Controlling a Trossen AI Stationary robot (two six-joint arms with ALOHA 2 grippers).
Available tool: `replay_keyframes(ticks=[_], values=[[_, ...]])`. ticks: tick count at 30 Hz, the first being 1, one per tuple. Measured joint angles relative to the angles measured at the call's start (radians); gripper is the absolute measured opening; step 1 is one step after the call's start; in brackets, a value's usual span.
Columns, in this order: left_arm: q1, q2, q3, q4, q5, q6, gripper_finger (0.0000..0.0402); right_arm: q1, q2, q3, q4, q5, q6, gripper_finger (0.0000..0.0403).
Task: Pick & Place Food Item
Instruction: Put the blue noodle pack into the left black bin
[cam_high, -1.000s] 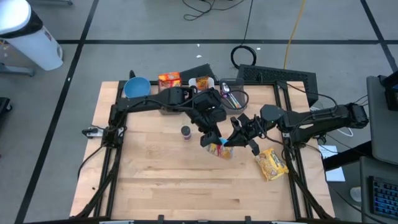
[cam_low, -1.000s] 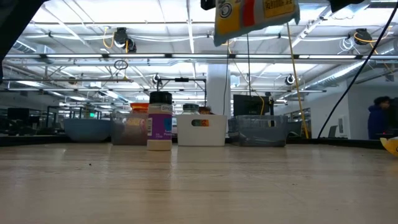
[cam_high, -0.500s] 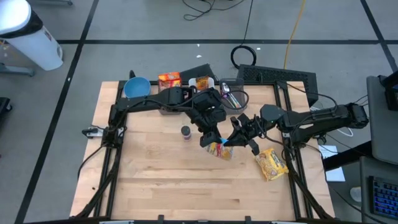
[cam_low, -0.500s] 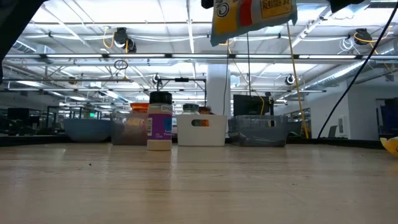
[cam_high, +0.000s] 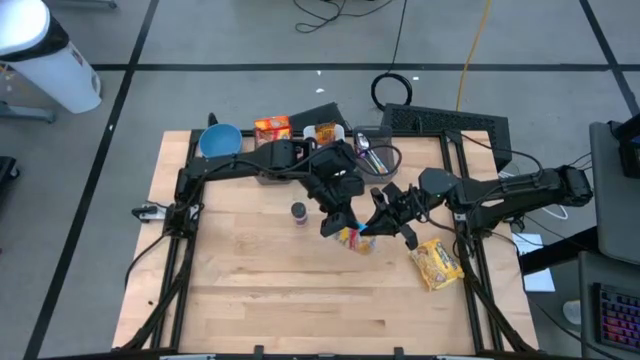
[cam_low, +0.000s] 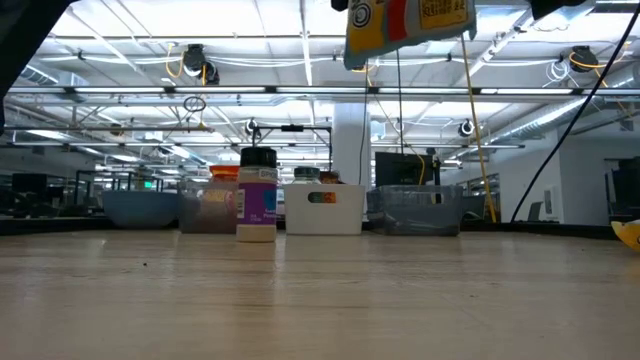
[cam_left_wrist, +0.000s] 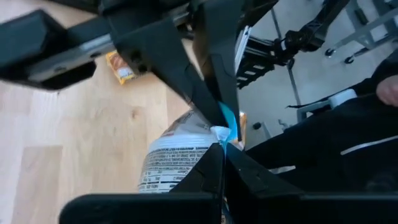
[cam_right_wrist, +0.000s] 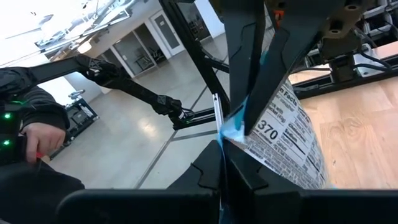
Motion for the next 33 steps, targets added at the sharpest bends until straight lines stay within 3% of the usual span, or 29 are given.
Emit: replay_keyframes(ticks=[14,18,27,33], values=[[0.001,0.000,0.000,0.023,0.022,0.019,0.0002,0.000,0.000,0.000,0.012,-0.001,-0.003,0.0011],[0.001,-0.001,0.000,0.017,0.021,0.023,0.0002,0.000,0.000,0.000,0.013,-0.004,0.014,0.0048],[0.028,-0.010,0.000,-0.032,0.019,0.029,0.0001,-0.046,-0.030,0.000,0.007,-0.003,0.060,0.0180],[0.053,-0.042,0.000,-0.078,0.013,0.055,0.0001,-0.119,-0.082,0.000,-0.005,0.004,0.071,0.0231]])
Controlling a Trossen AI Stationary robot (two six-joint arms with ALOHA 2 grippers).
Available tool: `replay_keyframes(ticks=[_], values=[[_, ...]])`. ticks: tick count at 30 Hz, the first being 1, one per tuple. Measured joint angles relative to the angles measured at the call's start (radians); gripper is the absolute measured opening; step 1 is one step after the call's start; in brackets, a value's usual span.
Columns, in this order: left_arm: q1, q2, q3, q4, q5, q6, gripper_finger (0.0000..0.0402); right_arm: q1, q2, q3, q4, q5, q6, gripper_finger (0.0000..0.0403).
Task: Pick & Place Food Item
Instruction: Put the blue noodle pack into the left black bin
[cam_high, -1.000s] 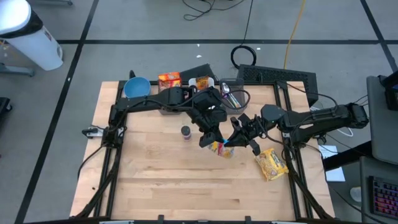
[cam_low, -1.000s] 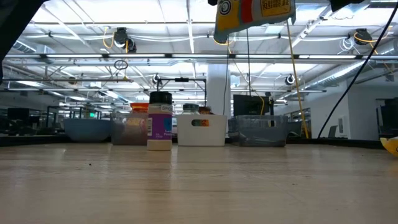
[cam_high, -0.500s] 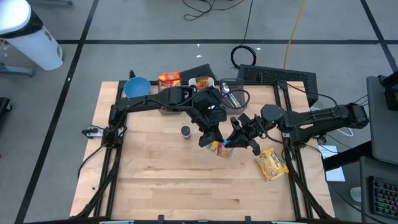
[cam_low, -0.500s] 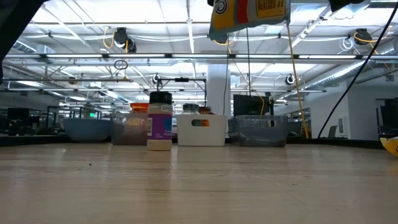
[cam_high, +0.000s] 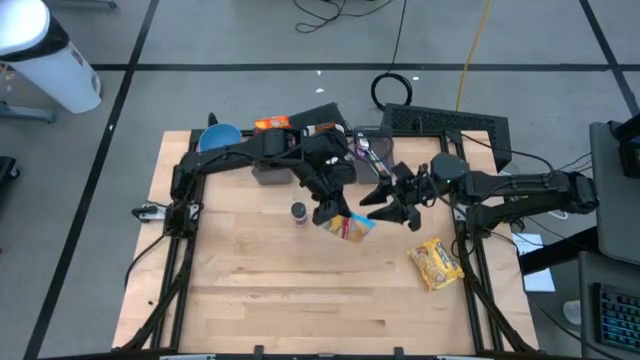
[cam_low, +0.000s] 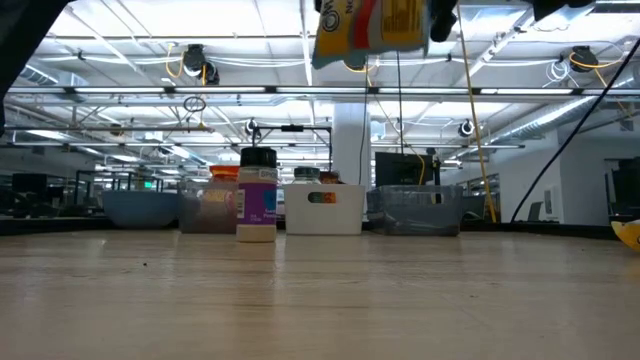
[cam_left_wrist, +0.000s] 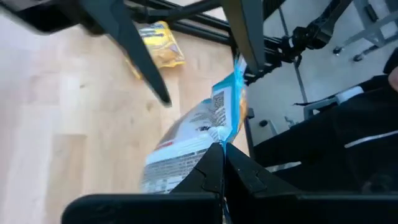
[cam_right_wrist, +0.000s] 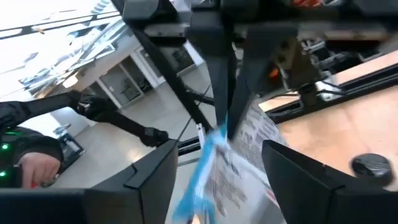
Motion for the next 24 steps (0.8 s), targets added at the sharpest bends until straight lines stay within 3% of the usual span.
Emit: replay_keyframes(ticks=[14,24], values=[[0.152,-0.180,0.000,-0.212,-0.125,0.123,0.0001,-0.092,-0.070,0.000,-0.067,0.001,0.003,0.0230],[0.440,-0.251,0.001,-0.402,-0.107,0.328,0.0000,-0.119,-0.069,0.000,-0.087,0.109,-0.001,0.0228]])
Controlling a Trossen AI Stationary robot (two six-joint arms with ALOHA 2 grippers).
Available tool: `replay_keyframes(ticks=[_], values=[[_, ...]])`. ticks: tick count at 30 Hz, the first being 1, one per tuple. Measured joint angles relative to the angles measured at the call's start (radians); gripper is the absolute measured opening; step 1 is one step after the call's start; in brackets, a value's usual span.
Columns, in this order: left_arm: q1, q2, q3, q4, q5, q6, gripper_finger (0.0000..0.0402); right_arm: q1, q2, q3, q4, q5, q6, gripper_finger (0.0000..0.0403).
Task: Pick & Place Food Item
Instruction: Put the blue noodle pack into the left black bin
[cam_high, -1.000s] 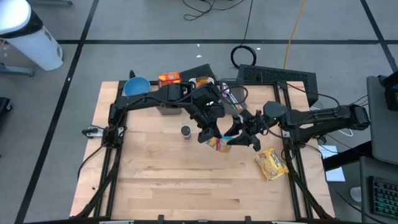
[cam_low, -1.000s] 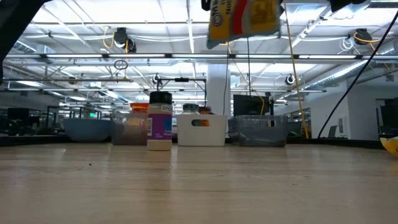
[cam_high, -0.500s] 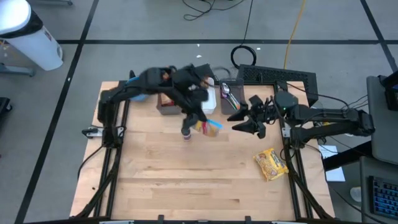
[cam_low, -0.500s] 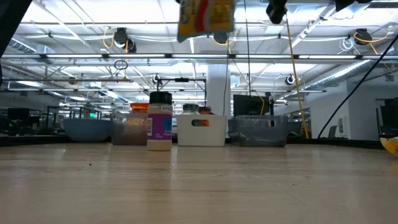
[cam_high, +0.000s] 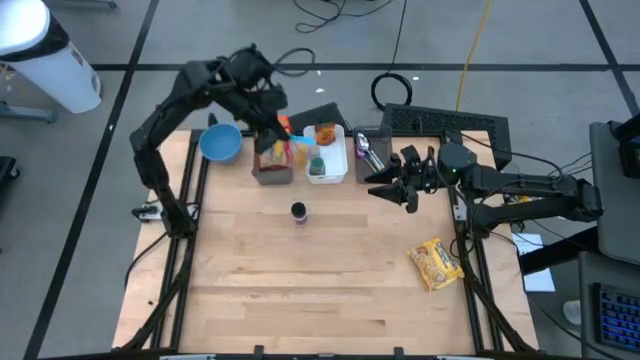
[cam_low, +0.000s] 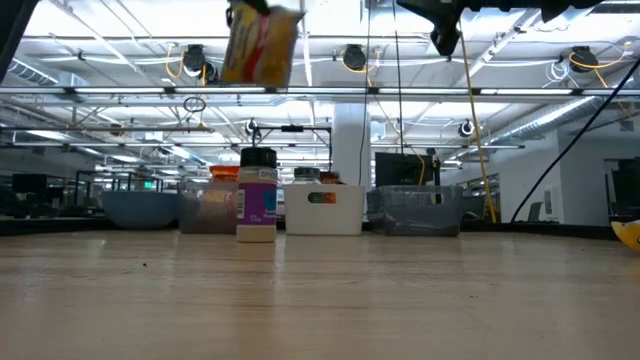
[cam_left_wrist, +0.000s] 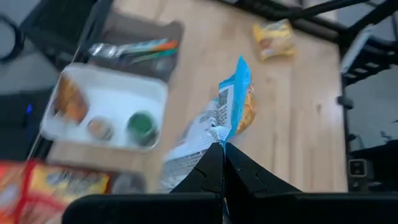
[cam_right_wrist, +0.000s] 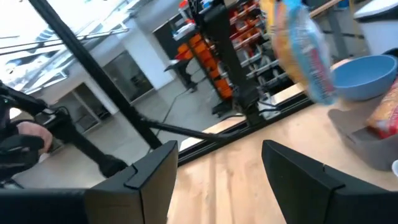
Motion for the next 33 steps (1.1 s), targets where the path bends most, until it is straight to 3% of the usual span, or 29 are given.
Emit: replay_keyframes(ticks=[8,14,24,33], values=[[0.238,0.010,-0.042,-0.048,0.123,0.190,0.0000,-0.001,0.000,0.000,0.000,0.108,-0.004,0.0224],[0.356,0.003,-0.193,0.066,0.206,0.225,0.0000,-0.001,0.000,0.000,-0.001,0.183,-0.002,0.0225],[0.398,-0.123,-0.570,0.297,0.240,0.238,0.0000,0.000,0.000,0.000,-0.016,0.284,-0.002,0.0226],[0.438,-0.281,-0.873,0.537,0.257,0.134,0.0001,0.000,0.001,-0.001,-0.024,0.290,-0.002,0.0223]])
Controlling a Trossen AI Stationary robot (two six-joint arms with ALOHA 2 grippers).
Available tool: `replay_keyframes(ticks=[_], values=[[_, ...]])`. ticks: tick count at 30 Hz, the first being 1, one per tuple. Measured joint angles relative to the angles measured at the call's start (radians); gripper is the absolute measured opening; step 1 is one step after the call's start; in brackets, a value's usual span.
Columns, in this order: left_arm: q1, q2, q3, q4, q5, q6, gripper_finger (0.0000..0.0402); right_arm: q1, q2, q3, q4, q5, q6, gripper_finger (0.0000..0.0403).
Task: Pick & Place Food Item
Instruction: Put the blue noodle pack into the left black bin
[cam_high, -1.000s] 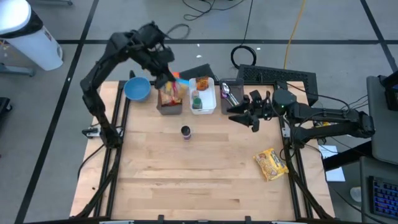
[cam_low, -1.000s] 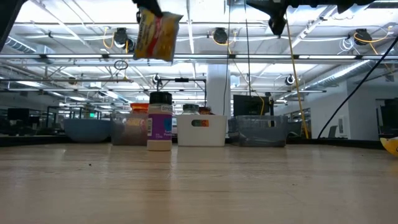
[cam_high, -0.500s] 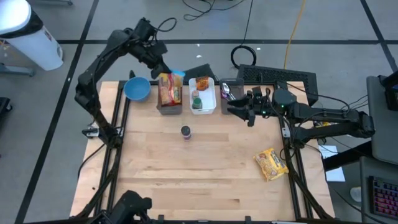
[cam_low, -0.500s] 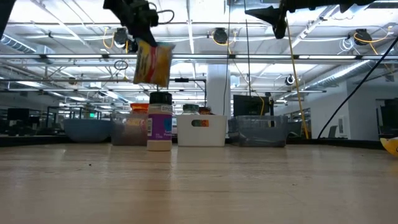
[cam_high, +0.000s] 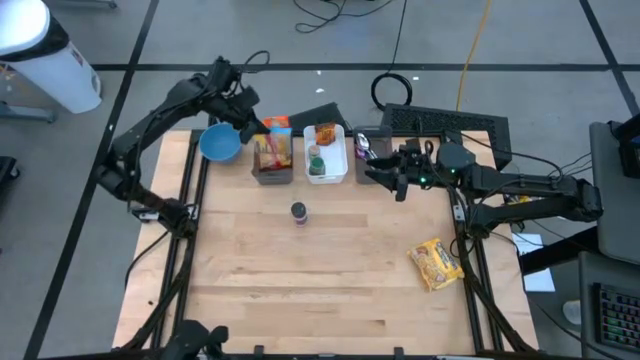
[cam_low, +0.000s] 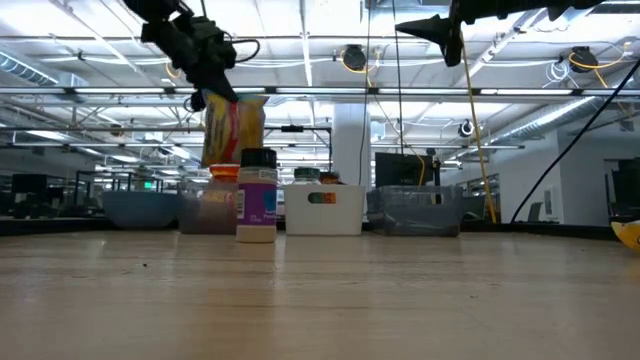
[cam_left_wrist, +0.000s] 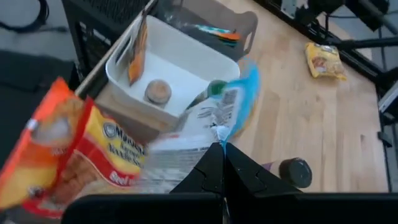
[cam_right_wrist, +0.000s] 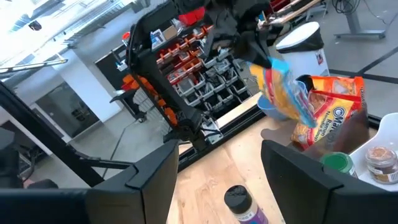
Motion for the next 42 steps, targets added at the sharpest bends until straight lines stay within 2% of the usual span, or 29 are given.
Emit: replay_keyframes(ticks=[5,12,42], values=[[0.015,-0.056,-0.128,0.167,0.050,-0.088,0.0001,0.000,0.000,0.000,0.001,0.000,0.000,0.0220],[0.019,-0.064,-0.206,0.208,0.042,-0.098,0.0001,0.000,0.000,0.000,0.002,0.000,0.016,0.0219],[0.062,-0.060,-0.211,0.224,0.033,-0.058,0.0002,0.000,0.000,0.000,0.002,0.026,0.035,0.0212]])
